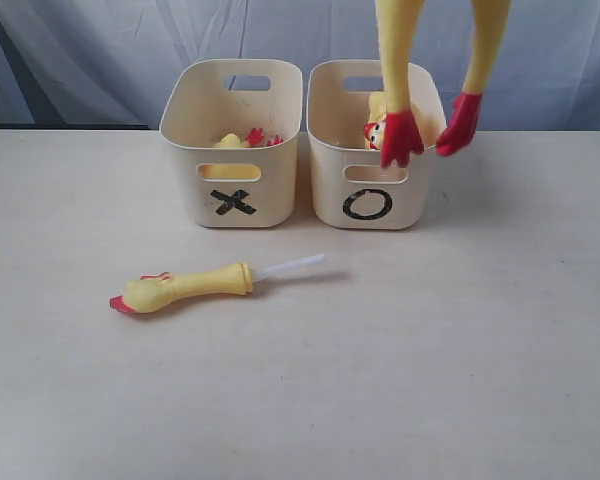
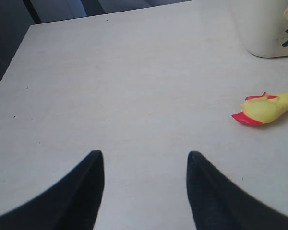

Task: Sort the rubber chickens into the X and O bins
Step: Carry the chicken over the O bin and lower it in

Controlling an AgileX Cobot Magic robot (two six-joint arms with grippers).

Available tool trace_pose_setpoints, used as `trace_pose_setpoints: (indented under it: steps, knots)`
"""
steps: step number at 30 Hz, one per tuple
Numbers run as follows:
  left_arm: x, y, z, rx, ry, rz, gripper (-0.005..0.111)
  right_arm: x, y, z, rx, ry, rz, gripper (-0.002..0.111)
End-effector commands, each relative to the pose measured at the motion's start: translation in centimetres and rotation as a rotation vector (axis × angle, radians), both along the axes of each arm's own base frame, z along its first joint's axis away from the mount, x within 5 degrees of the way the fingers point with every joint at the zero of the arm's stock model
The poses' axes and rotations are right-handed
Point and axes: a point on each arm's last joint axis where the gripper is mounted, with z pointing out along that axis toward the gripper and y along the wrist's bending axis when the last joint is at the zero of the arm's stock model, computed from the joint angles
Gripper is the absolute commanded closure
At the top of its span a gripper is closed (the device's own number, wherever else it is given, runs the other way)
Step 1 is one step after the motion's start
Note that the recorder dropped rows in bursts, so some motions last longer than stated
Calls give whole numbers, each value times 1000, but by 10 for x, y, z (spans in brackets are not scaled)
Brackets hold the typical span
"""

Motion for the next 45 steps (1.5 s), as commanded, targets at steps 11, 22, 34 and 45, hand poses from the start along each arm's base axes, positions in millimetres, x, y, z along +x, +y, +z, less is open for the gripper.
trace_pose_setpoints:
  steps: [11,22,34,45]
  knots:
    - [0,-1,0,-15,-6,-9,57,56,-41,6,201,-145,-179,109]
    - [1,-2,1,-21,-26,-21,57,141,-45,-39,318,-206,-271,109]
    - [2,-4,3,-11,-51,-47,57,217,-28,-119,362,-233,-304,109]
    - [2,-4,3,8,-49,-58,57,245,-10,-165,270,-306,-203,109]
